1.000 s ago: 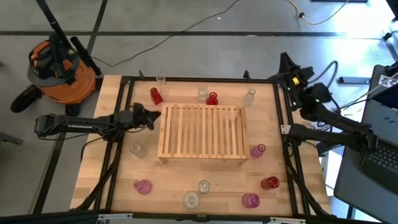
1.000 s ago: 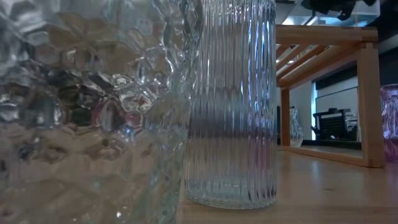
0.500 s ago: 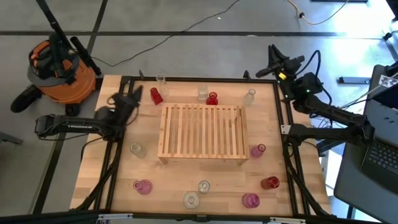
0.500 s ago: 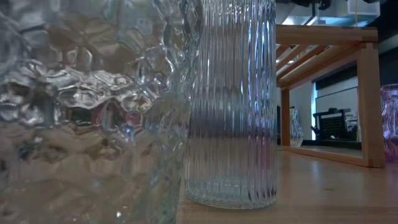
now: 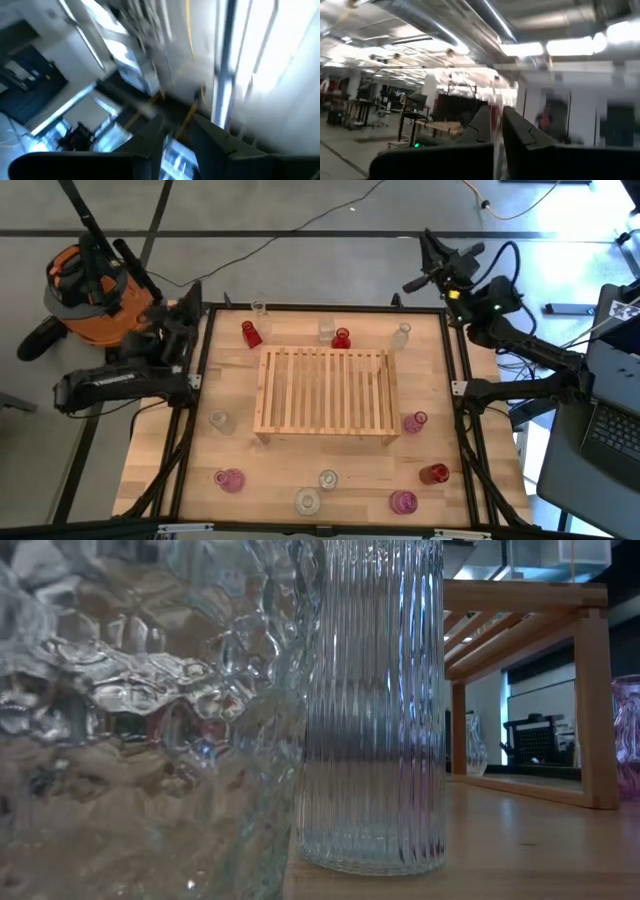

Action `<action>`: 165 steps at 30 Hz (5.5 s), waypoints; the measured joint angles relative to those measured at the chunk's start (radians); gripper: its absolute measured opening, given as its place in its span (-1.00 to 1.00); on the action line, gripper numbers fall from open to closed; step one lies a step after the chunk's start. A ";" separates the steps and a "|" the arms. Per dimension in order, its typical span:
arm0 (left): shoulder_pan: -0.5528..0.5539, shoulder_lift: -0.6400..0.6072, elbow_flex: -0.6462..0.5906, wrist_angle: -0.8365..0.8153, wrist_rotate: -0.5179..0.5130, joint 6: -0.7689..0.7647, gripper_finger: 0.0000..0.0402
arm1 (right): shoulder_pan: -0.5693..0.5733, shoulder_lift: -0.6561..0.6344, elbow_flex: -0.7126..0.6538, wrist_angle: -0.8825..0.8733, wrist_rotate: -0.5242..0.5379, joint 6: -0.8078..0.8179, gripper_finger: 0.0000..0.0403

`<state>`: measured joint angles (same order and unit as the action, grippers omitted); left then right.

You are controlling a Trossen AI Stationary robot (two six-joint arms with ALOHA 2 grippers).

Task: Sort vases onto shelf
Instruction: Put the transparent vase on the shelf

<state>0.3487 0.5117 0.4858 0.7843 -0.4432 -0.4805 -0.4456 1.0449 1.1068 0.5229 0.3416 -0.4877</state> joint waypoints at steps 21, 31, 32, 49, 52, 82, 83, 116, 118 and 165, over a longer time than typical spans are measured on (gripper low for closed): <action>0.455 0.441 0.728 -1.128 0.598 0.166 -0.55 | -0.339 0.306 0.500 -1.671 -0.083 0.159 -0.17; 0.530 0.442 0.728 -1.130 0.705 0.101 -0.55 | -0.455 0.491 0.431 -1.725 -0.254 0.197 0.04; 0.531 0.442 0.728 -1.130 0.713 0.097 -0.55 | -0.460 0.512 0.430 -1.732 -0.274 0.197 0.01; 0.531 0.444 0.728 -1.135 0.753 0.071 -0.55 | -0.465 0.611 0.430 -1.807 -0.378 0.166 -0.32; 0.531 0.445 0.728 -1.137 0.753 0.068 -0.55 | -0.465 0.611 0.423 -1.801 -0.375 0.167 -0.34; 0.531 0.445 0.729 -1.143 0.771 0.071 -0.55 | -0.465 0.612 0.232 -1.648 -0.448 0.203 -0.35; 0.531 0.445 0.728 -1.143 0.771 0.071 -0.55 | -0.465 0.612 0.232 -1.648 -0.449 0.203 -0.35; 0.531 0.445 0.728 -1.144 0.770 0.063 -0.55 | -0.465 0.538 0.234 -1.471 -0.405 0.231 -0.35; 0.531 0.445 0.728 -1.144 0.770 0.063 -0.55 | -0.479 0.532 0.234 -1.476 -0.352 0.252 -0.35; 0.530 0.464 0.728 -1.143 0.748 0.045 -0.55 | -0.587 0.694 0.238 -1.536 -0.536 0.161 -0.95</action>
<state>0.8783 0.9752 1.2140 -0.3592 0.3048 -0.4351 -1.0322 1.7387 1.3447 -1.0128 -0.1947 -0.3266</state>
